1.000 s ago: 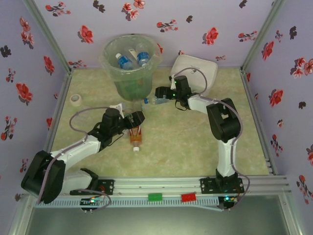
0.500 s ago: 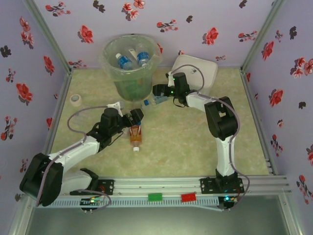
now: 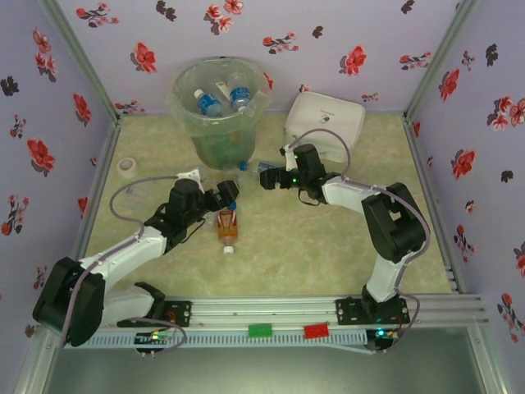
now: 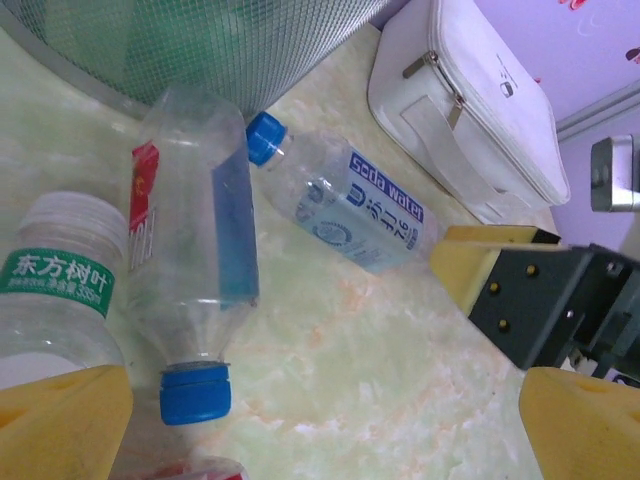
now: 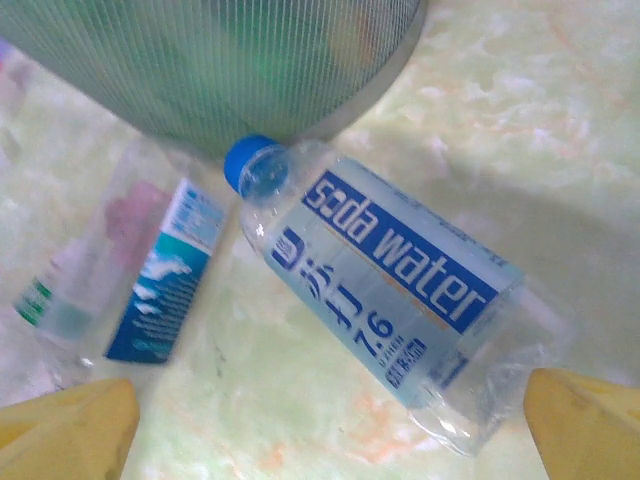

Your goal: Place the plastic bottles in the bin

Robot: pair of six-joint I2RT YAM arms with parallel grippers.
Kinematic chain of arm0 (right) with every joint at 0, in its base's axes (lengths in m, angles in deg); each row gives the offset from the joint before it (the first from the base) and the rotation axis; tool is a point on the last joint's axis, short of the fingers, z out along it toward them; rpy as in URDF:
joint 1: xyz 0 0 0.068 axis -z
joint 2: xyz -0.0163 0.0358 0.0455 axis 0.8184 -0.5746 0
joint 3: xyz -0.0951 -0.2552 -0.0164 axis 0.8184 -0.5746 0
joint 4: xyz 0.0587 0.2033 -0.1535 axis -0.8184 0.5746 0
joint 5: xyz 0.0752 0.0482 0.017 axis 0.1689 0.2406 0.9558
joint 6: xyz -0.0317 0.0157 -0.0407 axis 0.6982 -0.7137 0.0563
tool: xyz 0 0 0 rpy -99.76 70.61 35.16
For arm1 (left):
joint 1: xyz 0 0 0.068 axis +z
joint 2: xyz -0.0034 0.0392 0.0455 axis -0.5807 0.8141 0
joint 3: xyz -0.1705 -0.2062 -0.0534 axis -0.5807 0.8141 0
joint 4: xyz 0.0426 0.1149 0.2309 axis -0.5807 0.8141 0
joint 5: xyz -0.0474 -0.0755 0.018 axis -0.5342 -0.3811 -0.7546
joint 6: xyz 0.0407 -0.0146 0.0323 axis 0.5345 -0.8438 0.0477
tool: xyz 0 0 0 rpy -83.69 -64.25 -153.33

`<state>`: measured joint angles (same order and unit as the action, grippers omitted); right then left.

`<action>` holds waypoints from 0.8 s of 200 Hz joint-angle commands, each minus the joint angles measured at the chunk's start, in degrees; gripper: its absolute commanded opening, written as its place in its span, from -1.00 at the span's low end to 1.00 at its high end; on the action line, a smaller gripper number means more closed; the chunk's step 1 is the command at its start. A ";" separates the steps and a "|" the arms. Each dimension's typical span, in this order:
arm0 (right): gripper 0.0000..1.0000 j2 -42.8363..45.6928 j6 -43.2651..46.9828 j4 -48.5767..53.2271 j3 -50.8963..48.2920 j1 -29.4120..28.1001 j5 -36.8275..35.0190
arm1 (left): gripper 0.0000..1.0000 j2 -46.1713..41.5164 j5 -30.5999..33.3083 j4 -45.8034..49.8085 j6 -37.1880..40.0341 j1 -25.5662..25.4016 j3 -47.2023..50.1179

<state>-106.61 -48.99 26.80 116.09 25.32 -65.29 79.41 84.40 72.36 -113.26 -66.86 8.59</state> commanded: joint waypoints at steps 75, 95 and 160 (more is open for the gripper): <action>0.99 -13.68 30.03 28.96 24.28 -0.88 -14.20 | 0.99 -1.26 1.55 7.06 6.12 1.97 -5.50; 0.99 -16.29 29.53 31.01 26.83 -1.15 -9.08 | 0.99 -1.06 1.66 10.35 8.84 2.17 -8.79; 0.97 -18.99 29.22 31.38 27.82 -3.35 -8.01 | 0.99 -2.64 1.64 6.82 5.59 2.11 -4.50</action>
<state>-124.82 -21.28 55.87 142.43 22.57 -74.19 78.40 85.01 79.84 -107.08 -64.96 1.86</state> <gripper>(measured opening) 0.995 0.997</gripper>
